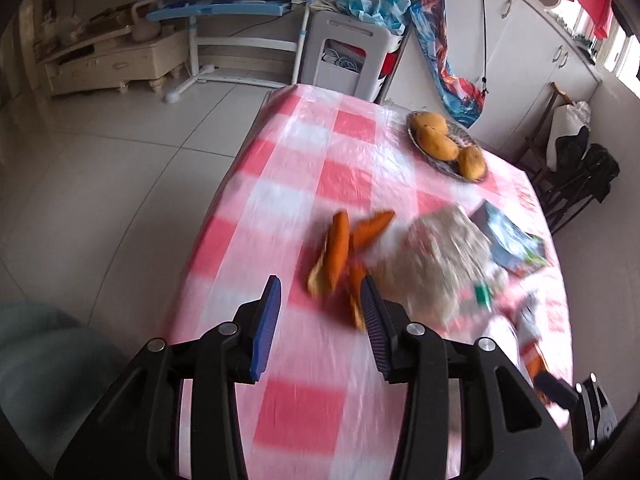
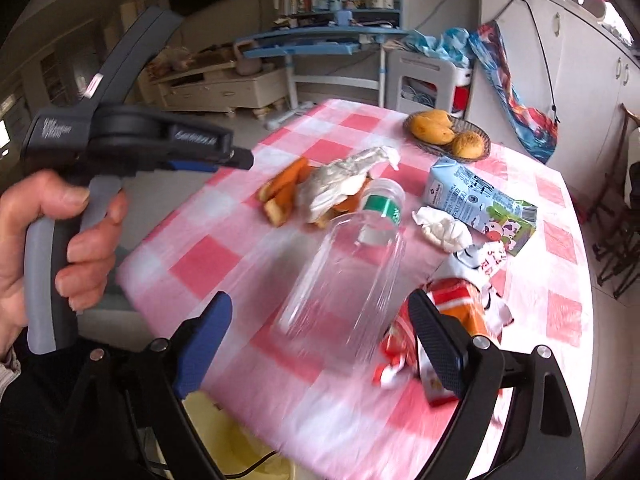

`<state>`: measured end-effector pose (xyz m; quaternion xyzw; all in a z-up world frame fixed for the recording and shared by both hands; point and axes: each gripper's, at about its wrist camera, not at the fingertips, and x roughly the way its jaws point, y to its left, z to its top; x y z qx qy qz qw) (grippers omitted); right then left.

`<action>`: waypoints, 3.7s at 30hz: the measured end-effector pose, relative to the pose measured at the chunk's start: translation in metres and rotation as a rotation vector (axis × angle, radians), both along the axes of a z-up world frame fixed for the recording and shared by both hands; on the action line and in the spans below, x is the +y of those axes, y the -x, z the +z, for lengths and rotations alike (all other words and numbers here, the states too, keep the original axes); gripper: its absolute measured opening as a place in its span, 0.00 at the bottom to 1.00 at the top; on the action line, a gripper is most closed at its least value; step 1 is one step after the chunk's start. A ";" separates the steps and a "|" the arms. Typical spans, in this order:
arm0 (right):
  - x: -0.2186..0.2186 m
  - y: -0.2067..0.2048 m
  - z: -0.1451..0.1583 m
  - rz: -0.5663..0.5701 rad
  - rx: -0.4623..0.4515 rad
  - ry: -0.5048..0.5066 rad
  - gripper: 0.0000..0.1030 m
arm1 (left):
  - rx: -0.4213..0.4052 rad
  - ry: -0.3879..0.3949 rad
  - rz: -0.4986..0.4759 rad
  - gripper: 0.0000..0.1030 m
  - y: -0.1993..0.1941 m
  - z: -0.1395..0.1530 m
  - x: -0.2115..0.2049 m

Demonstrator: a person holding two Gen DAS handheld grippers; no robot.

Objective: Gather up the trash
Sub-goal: 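Grasp the orange peel with the left tool while the right tool grasps the clear bottle, then release the peel into the yellow bucket with the left tool while the right tool drops the bottle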

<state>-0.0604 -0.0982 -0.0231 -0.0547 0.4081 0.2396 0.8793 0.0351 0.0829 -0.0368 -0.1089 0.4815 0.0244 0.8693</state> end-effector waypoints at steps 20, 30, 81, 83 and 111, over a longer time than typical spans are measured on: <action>0.010 -0.018 -0.029 -0.050 0.076 0.021 0.80 | 0.115 -0.002 -0.072 0.24 -0.063 -0.050 -0.003; 0.000 -0.008 -0.017 -0.034 0.057 -0.002 0.54 | -0.015 0.088 0.019 0.14 -0.016 -0.003 0.028; 0.021 0.031 -0.011 0.140 0.142 -0.020 0.68 | -0.033 0.204 -0.031 0.14 0.114 0.000 0.018; 0.030 0.032 -0.018 0.147 0.127 0.045 0.53 | -0.034 0.206 -0.034 0.14 0.115 0.000 0.018; 0.035 0.117 -0.019 0.223 0.270 -0.008 0.77 | 0.118 0.139 -0.068 0.14 0.226 -0.020 -0.004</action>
